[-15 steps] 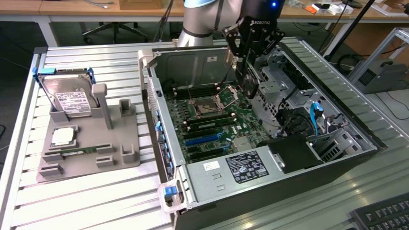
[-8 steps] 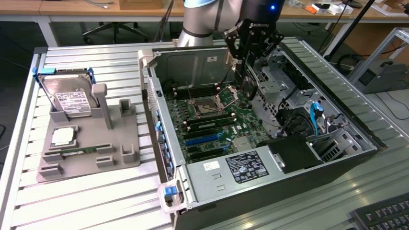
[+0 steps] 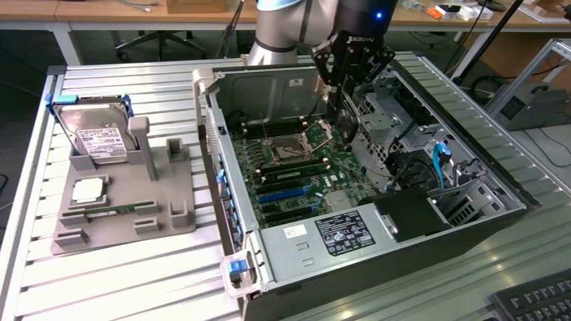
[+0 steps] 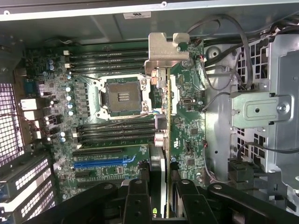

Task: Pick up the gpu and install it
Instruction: 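Pick up the gpu and move the gpu toward the slot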

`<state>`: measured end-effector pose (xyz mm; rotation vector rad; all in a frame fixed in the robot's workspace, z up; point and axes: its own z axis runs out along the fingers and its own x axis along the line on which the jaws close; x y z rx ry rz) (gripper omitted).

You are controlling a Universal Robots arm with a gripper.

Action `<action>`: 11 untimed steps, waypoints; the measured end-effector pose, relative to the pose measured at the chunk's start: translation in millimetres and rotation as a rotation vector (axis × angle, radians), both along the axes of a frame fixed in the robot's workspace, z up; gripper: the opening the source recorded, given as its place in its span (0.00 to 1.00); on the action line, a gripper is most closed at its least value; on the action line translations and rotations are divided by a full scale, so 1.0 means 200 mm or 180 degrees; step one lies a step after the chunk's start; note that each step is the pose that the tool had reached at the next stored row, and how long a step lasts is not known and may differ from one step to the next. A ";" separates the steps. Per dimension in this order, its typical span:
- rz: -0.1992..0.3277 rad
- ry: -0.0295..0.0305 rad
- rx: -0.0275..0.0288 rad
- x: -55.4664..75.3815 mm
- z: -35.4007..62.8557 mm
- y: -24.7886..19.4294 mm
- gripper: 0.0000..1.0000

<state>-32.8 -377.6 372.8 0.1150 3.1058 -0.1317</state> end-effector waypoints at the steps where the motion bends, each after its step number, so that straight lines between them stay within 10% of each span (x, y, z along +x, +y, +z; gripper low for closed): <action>1: 0.0000 0.0000 0.0000 0.00 -0.001 0.000 0.27; 11: 0.0000 0.0000 -0.0001 0.00 -0.012 0.000 0.27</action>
